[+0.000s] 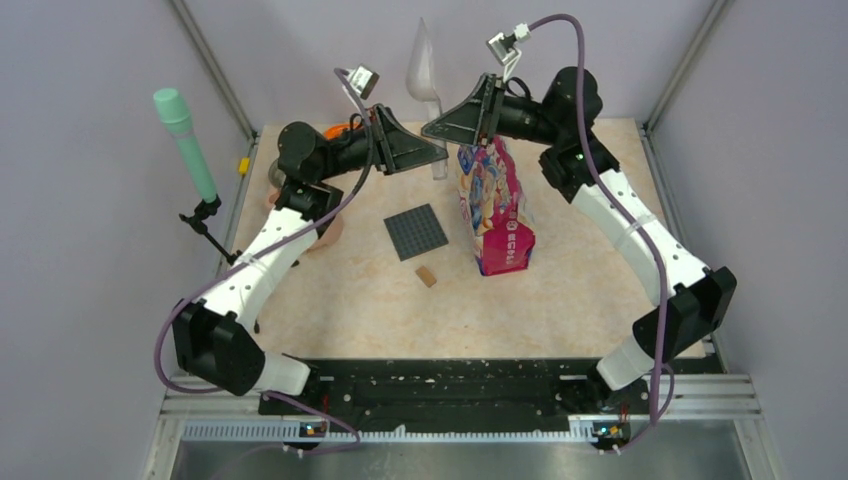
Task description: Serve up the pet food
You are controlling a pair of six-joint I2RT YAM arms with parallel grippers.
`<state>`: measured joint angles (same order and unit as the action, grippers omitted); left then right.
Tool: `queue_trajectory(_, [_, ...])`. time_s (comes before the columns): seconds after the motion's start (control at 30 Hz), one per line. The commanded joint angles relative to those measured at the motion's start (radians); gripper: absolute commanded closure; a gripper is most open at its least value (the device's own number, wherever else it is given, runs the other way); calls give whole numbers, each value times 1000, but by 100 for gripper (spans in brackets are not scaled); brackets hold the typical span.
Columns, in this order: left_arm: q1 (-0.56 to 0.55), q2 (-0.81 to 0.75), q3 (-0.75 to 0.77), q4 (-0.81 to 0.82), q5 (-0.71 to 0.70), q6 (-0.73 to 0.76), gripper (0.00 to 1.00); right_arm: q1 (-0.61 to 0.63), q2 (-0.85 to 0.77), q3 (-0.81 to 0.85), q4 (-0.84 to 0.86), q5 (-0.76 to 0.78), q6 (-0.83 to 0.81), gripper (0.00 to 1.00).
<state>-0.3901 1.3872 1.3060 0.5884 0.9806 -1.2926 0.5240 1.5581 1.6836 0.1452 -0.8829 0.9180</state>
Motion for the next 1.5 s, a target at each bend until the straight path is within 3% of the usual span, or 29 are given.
queue_trajectory(0.0, [-4,14,30,101,25,-22,100,11,-1,64,53,-4,-10,68])
queue_trajectory(0.07, [-4,20,36,100,30,-18,100,11,1,74,25,14,-32,93])
queue_trajectory(0.1, [-4,22,38,96,32,-14,100,11,3,87,-8,34,-48,100])
queue_trajectory(0.17, [-3,23,51,53,28,10,100,11,13,117,-87,72,-93,100])
queue_trajectory(0.2, [-3,24,59,11,26,34,93,11,15,133,-136,99,-114,100])
queue_trajectory(0.33, [15,2,78,-198,25,162,38,11,19,204,-362,244,-233,100])
queue_trajectory(0.47, [93,-83,71,-556,-31,377,21,10,14,252,-541,412,-331,100])
queue_trajectory(0.57, [186,-154,47,-784,-94,499,20,10,8,239,-623,511,-371,100])
queue_trajectory(0.7, [305,-223,11,-948,-195,557,22,66,24,212,-736,658,-420,100])
queue_trajectory(0.83, [382,-254,22,-1101,-426,595,22,191,68,186,-821,818,-483,100])
queue_trajectory(1.0, [432,-326,3,-1111,-660,533,23,283,94,2,-720,932,-494,100])
queue_trajectory(1.1, [432,-359,-10,-1088,-726,518,25,296,142,-104,-653,929,-466,100])
queue_trajectory(1.47, [432,-372,-19,-1079,-697,504,26,367,385,-104,-564,929,-379,100])
